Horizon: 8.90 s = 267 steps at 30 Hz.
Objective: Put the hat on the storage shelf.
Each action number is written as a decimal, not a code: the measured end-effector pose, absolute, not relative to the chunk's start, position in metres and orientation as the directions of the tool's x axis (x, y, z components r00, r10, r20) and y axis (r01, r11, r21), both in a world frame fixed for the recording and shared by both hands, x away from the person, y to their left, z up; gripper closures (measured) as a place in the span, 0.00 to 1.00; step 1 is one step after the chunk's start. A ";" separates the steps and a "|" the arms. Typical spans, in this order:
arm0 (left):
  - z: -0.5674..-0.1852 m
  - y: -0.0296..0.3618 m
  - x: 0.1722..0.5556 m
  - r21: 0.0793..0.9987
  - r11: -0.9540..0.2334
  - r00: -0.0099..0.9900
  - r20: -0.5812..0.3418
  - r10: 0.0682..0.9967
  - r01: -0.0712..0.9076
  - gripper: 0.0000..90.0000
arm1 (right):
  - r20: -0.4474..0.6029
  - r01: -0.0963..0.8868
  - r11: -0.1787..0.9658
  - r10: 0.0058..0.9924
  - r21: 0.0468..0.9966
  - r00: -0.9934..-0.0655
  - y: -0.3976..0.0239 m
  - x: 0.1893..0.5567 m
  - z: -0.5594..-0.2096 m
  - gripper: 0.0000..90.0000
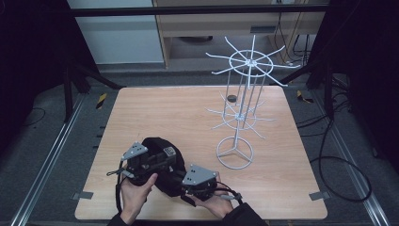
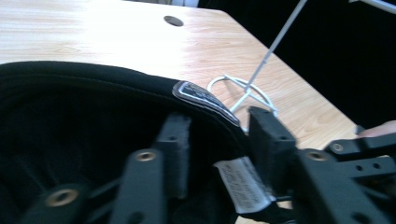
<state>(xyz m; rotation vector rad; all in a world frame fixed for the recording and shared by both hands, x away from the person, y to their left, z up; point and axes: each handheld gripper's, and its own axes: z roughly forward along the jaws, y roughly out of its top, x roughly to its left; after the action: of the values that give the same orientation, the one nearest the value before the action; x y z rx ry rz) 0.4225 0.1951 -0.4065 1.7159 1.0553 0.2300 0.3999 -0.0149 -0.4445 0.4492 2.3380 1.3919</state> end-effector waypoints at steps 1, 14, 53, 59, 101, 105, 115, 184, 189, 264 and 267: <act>-0.406 0.195 0.422 0.846 -0.052 0.596 -0.329 0.732 0.531 0.73 | -0.155 0.079 0.454 0.455 0.887 -0.877 -0.015 0.400 -0.444 0.84; -0.393 0.211 0.416 0.886 -0.038 0.625 -0.294 0.723 0.461 0.90 | -0.040 0.135 0.293 0.523 0.947 -0.851 -0.054 0.401 -0.418 0.59; -0.424 0.272 0.377 0.895 -0.127 0.627 -0.192 0.755 0.428 0.86 | -0.024 0.191 0.399 0.475 0.897 -0.880 0.007 0.411 -0.446 0.92; -0.436 0.280 0.387 0.871 -0.164 0.554 -0.141 0.820 0.463 0.76 | -0.046 0.202 0.441 0.489 0.874 -0.871 0.034 0.414 -0.455 0.94; -0.432 0.230 0.457 0.810 -0.356 0.571 0.031 0.820 0.467 0.39 | 0.011 0.330 0.250 0.782 0.910 -0.624 -0.159 0.396 -0.458 0.45; -0.438 0.228 0.460 0.791 -0.380 0.574 0.045 0.818 0.479 0.38 | 0.022 0.345 0.220 0.816 0.912 -0.577 -0.182 0.396 -0.458 0.44; -0.450 0.219 0.470 0.716 -0.485 0.602 0.114 0.790 0.502 0.38 | 0.012 0.376 0.198 0.872 0.905 -0.489 -0.215 0.402 -0.464 0.43; -0.484 0.200 0.492 0.606 -0.483 0.603 0.007 0.798 0.632 0.65 | 0.011 0.419 0.228 0.868 0.879 -0.497 -0.222 0.411 -0.470 0.40; -0.484 0.206 0.495 0.610 -0.435 0.582 -0.052 0.812 0.662 0.84 | 0.012 0.419 0.227 0.869 0.879 -0.495 -0.222 0.411 -0.470 0.40; -0.235 0.140 0.450 0.998 -0.044 0.806 -0.013 0.592 0.048 0.86 | 0.018 0.421 0.193 0.894 0.887 -0.447 -0.237 0.414 -0.471 0.38; -0.242 0.132 0.458 0.995 -0.074 0.807 -0.014 0.590 0.071 0.86 | 0.017 0.420 0.193 0.894 0.886 -0.447 -0.237 0.414 -0.471 0.38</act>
<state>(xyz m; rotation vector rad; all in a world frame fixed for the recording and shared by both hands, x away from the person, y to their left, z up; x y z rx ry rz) 0.4577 0.1319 -0.2417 1.6063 0.5356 0.4634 0.4144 -0.2373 -0.4713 1.2239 1.9576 1.2009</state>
